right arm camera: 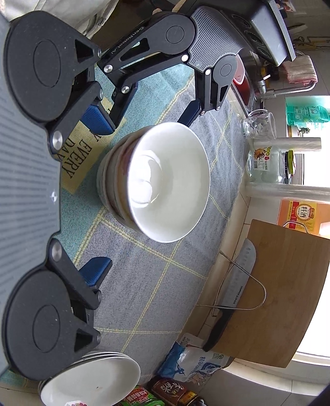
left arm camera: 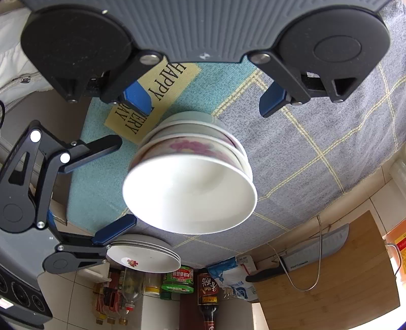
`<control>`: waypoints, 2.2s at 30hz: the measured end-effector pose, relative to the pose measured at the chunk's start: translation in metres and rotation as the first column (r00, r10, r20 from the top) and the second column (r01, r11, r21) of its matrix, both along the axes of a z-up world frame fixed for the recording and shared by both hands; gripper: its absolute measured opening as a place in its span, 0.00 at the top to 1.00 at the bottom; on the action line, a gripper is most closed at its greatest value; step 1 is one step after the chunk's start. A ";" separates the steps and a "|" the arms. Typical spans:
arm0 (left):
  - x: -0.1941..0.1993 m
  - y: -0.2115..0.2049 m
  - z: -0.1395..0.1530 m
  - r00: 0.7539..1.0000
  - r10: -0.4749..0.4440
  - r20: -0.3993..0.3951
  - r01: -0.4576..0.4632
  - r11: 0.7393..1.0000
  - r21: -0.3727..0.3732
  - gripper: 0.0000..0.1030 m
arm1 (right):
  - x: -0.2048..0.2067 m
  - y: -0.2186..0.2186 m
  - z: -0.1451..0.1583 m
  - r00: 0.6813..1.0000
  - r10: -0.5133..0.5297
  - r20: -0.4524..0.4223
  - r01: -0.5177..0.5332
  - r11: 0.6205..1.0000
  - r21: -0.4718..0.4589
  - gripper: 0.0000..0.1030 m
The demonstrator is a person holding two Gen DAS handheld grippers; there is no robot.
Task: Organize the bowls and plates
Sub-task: 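Grasp the bowl stack from opposite sides with the right tool while the left tool grasps too, then lift the bowl stack off the towel with both tools together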
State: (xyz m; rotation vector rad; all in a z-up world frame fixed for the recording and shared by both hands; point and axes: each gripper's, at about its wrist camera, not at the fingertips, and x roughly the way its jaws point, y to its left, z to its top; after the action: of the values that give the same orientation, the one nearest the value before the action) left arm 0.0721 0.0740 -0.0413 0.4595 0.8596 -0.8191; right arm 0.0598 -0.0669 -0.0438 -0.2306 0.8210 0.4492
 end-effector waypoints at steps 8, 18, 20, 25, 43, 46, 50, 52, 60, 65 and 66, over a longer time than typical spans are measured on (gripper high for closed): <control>0.002 -0.009 -0.005 0.998 0.070 0.005 -0.070 0.996 0.050 0.11 | 0.015 -0.009 -0.015 0.997 0.077 -0.007 -0.077 0.997 -0.021 0.00; 0.005 -0.019 -0.013 0.995 0.103 0.002 -0.103 0.991 0.090 0.11 | 0.031 -0.015 -0.032 0.986 0.162 -0.037 -0.164 0.986 -0.031 0.00; 0.007 -0.020 -0.015 0.995 0.101 0.000 -0.101 0.990 0.096 0.11 | 0.034 -0.016 -0.034 0.984 0.172 -0.041 -0.173 0.984 -0.029 0.00; 0.011 -0.022 -0.018 0.996 0.086 -0.007 -0.085 0.991 0.107 0.11 | 0.040 -0.017 -0.039 0.979 0.199 -0.047 -0.201 0.978 -0.047 0.00; 0.019 -0.031 -0.016 1.000 -0.016 -0.025 0.019 0.992 0.122 0.11 | 0.048 -0.026 -0.032 0.951 0.307 -0.038 -0.304 0.951 0.056 0.00; 0.019 -0.031 -0.016 0.999 -0.039 -0.027 0.042 0.993 0.109 0.11 | 0.051 -0.027 -0.032 0.947 0.319 -0.045 -0.315 0.946 0.075 0.00; 0.019 -0.028 -0.017 0.998 -0.053 -0.044 0.058 0.993 0.099 0.11 | 0.050 -0.026 -0.030 0.939 0.342 -0.041 -0.338 0.938 0.077 0.01; 0.019 -0.027 -0.019 0.997 -0.056 -0.047 0.060 0.993 0.105 0.12 | 0.051 -0.026 -0.030 0.935 0.353 -0.045 -0.349 0.934 0.080 0.02; 0.022 -0.018 -0.019 0.993 -0.109 -0.045 0.113 0.989 0.094 0.14 | 0.058 -0.018 -0.026 0.903 0.424 -0.074 -0.420 0.905 0.059 0.08; 0.028 -0.017 -0.015 0.985 -0.165 -0.047 0.167 0.984 0.055 0.15 | 0.063 -0.013 -0.026 0.883 0.458 -0.100 -0.455 0.889 0.047 0.10; 0.029 -0.017 -0.015 0.983 -0.177 -0.057 0.180 0.983 0.048 0.17 | 0.064 -0.012 -0.027 0.880 0.464 -0.106 -0.462 0.886 0.046 0.11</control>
State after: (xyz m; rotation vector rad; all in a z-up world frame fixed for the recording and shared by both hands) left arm 0.1013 0.0573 -0.0564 0.5698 0.8996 -0.9784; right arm 0.1239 -0.0788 -0.0704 -0.3897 0.8722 0.9296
